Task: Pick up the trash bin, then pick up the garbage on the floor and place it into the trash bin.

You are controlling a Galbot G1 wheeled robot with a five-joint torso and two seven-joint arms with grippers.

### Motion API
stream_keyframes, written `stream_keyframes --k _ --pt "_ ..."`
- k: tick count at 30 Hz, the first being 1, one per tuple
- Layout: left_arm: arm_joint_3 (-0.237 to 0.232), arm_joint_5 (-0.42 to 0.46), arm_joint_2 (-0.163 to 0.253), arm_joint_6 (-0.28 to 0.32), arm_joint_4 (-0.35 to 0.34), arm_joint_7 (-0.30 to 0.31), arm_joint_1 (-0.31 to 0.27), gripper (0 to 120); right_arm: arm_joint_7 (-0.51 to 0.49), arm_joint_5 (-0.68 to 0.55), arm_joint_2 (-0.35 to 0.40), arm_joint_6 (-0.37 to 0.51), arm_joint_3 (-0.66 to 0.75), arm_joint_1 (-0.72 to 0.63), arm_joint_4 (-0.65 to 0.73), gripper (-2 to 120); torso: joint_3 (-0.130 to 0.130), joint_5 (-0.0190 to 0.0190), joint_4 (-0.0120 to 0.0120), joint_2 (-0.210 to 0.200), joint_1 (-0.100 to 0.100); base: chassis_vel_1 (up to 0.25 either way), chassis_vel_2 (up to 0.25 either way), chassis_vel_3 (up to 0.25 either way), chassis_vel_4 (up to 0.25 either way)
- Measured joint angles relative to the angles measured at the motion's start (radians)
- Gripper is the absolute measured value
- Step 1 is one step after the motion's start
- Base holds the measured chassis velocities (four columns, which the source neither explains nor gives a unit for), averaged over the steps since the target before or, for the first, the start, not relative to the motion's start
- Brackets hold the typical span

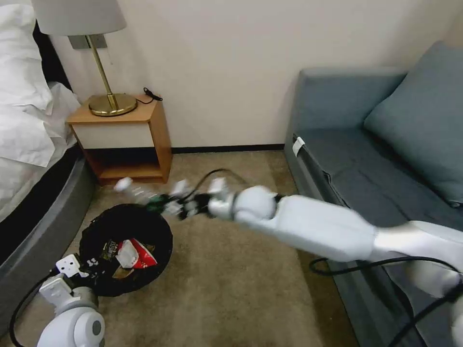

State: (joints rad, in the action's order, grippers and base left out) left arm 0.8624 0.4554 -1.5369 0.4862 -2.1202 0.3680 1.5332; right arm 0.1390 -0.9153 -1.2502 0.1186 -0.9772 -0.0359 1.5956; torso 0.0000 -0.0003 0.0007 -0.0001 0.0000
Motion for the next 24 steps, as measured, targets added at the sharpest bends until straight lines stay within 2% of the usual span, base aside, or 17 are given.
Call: stream_keyframes --k 5,12,24 --pt "0.002 0.003 0.001 0.0 -0.01 0.0 0.001 3 -0.053 0.019 -0.056 0.001 -0.074 -0.003 -0.062 9 0.0 0.0 -0.0007 0.0 0.0 0.0 0.0 0.0 0.0" --pt "0.0 0.006 -0.001 0.002 -0.011 0.0 0.0 3 -0.119 0.058 -0.08 0.012 -0.103 -0.02 -0.101 13 0.0 0.0001 -0.0007 0.0 0.0 0.0 0.0 0.0 0.0" --pt "-0.001 0.015 0.001 0.009 -0.014 0.005 -0.007 3 -0.135 0.069 -0.054 0.014 -0.099 -0.02 -0.078 59 0.0 0.0003 -0.0008 0.0 0.0 0.0 0.0 0.0 0.0"
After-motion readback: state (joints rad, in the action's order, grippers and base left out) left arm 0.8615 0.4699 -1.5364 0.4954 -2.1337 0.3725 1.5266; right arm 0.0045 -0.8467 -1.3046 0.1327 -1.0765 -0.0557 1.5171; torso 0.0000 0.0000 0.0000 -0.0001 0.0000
